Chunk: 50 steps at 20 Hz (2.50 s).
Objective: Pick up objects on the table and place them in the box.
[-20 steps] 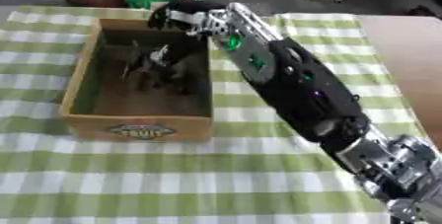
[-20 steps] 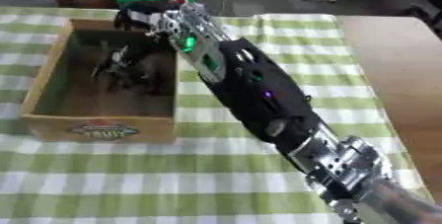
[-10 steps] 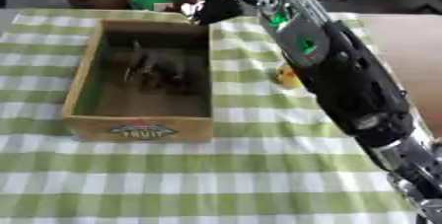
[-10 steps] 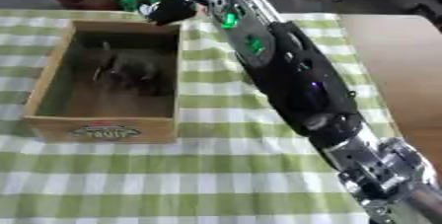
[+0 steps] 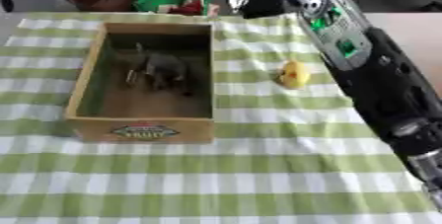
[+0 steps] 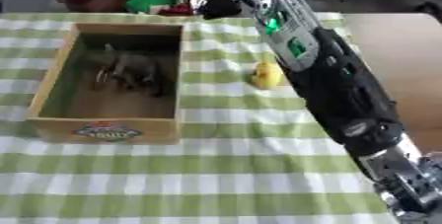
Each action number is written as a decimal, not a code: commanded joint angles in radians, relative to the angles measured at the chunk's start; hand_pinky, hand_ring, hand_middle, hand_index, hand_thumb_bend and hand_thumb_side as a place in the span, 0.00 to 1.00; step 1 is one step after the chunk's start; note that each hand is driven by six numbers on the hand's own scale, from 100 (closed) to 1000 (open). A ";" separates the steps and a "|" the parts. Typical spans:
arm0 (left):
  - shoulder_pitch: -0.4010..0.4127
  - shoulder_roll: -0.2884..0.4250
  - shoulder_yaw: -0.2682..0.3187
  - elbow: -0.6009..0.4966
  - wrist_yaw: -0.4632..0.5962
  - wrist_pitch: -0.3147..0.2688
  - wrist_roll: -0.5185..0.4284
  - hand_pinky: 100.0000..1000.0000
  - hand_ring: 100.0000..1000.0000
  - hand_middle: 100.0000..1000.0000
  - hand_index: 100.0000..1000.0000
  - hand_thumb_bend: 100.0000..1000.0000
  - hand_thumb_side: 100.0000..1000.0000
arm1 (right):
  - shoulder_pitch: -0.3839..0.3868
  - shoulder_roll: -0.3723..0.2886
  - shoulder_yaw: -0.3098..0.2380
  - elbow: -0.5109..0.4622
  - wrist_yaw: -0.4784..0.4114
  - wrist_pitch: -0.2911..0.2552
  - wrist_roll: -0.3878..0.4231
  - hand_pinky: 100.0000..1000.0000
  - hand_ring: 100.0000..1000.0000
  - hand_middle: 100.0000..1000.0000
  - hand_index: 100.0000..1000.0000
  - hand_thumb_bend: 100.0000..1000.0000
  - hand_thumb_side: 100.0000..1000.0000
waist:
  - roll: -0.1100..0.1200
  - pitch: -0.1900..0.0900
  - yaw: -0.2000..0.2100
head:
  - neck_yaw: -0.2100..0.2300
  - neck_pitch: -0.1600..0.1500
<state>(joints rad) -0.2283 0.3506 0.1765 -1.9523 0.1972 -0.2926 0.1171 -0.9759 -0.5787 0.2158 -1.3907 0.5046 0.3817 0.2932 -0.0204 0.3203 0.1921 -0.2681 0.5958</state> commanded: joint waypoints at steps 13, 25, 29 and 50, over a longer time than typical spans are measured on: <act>-0.003 0.010 0.014 -0.011 -0.004 -0.004 0.006 0.41 0.52 0.59 0.72 0.00 0.84 | 0.112 -0.147 -0.032 0.050 0.007 -0.027 -0.040 0.76 0.85 0.75 0.84 0.00 0.45 | 0.013 -0.021 -0.008 | 0.018 -0.011; -0.005 0.007 0.016 -0.012 -0.006 -0.005 0.006 0.41 0.52 0.59 0.72 0.00 0.84 | 0.146 -0.167 -0.044 0.110 0.071 -0.095 0.074 0.77 0.88 0.77 0.88 0.00 0.50 | 0.013 -0.009 -0.003 | 0.022 0.028; -0.007 0.007 0.017 -0.013 -0.008 -0.007 0.007 0.41 0.52 0.59 0.72 0.00 0.83 | 0.158 -0.174 -0.045 0.103 0.065 -0.110 0.099 0.78 0.88 0.78 0.89 0.07 0.52 | 0.017 0.000 -0.001 | 0.027 0.040; -0.009 0.010 0.019 -0.012 -0.014 -0.007 0.006 0.41 0.52 0.58 0.72 0.00 0.83 | 0.218 -0.217 -0.069 0.073 0.002 -0.132 0.220 0.79 0.90 0.78 0.90 0.20 0.52 | 0.018 0.010 -0.011 | 0.049 0.007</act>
<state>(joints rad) -0.2292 0.3425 0.1828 -1.9521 0.1887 -0.2989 0.1231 -0.7468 -0.7507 0.1621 -1.2928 0.5251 0.2514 0.5026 -0.0026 0.3516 0.1827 -0.2221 0.6137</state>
